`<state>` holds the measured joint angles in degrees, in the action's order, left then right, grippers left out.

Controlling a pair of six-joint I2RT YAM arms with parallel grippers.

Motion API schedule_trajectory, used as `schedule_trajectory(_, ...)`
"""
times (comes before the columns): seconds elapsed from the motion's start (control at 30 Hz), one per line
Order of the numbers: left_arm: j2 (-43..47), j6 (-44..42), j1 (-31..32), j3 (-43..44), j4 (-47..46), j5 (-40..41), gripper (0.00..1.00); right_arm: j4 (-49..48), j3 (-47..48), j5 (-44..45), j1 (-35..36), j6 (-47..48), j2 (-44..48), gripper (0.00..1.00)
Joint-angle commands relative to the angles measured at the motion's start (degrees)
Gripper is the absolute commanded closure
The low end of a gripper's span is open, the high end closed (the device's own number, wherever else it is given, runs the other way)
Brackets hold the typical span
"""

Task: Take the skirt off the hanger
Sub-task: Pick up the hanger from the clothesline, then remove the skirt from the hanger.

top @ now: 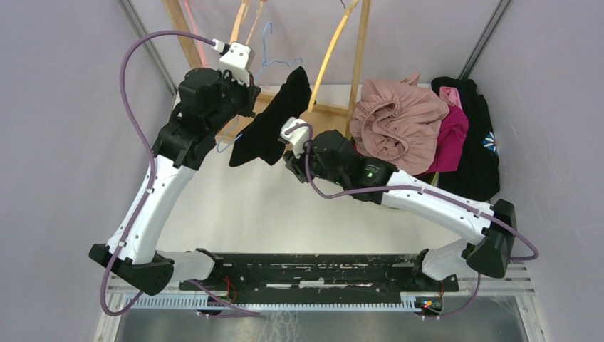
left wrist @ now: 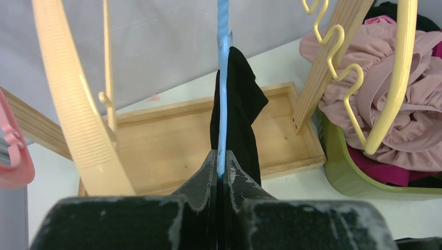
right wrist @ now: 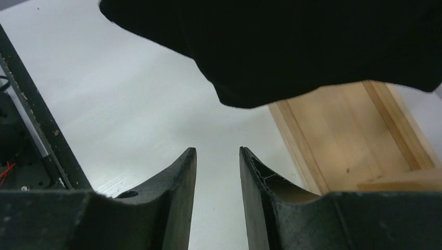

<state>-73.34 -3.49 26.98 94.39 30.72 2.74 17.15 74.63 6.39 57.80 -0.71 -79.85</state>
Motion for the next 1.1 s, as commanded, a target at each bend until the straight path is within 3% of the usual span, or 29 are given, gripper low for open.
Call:
schedule_trajectory(0.0, 4.7, -0.1, 0.0, 0.6, -3.8, -0.4, 0.97, -7.5, 7.6, 6.8, 3.9, 4.4, -3.4, 0.57)
schedule_trajectory(0.3, 8.7, 0.4, 0.1, -0.1, -1.3, -2.5, 0.97, -18.0, 11.7, 14.9, 4.5, 7.3, -12.4, 0.51)
schedule_trajectory(0.53, 10.8, -0.2, 0.0, 0.0, 0.4, -1.8, 0.97, -20.1, 17.2, 12.4, 4.5, 7.7, -19.9, 0.51)
schedule_trajectory(0.6, 10.9, -0.3, 0.1, 0.2, 0.7, -2.0, 0.97, -20.5, 18.0, 12.4, 4.5, 8.6, -21.0, 0.62)
schedule_trajectory(0.67, 10.9, -0.3, 0.1, 0.1, 0.7, -2.3, 0.97, -19.6, 19.3, 13.7, 4.4, 9.2, -21.9, 0.81)
schedule_trajectory(0.7, 10.9, -0.4, 0.0, 0.0, 0.6, -2.4, 0.97, -19.0, 19.7, 14.6, 4.5, 9.6, -22.2, 0.95)
schedule_trajectory(0.73, 10.7, -0.4, 0.1, 0.0, 0.6, -2.4, 0.97, -18.4, 20.1, 15.5, 4.5, 9.9, -22.4, 0.99)
schedule_trajectory(0.87, 10.6, -0.7, 0.0, -0.6, 0.0, -2.1, 0.97, -16.6, 18.9, 19.6, 4.4, 10.6, -19.7, 0.99)
schedule_trajectory(1.07, 9.8, -1.7, 0.0, -2.5, -1.4, -0.5, 0.97, -13.7, 15.2, 25.8, 4.7, 11.3, -8.5, 0.99)
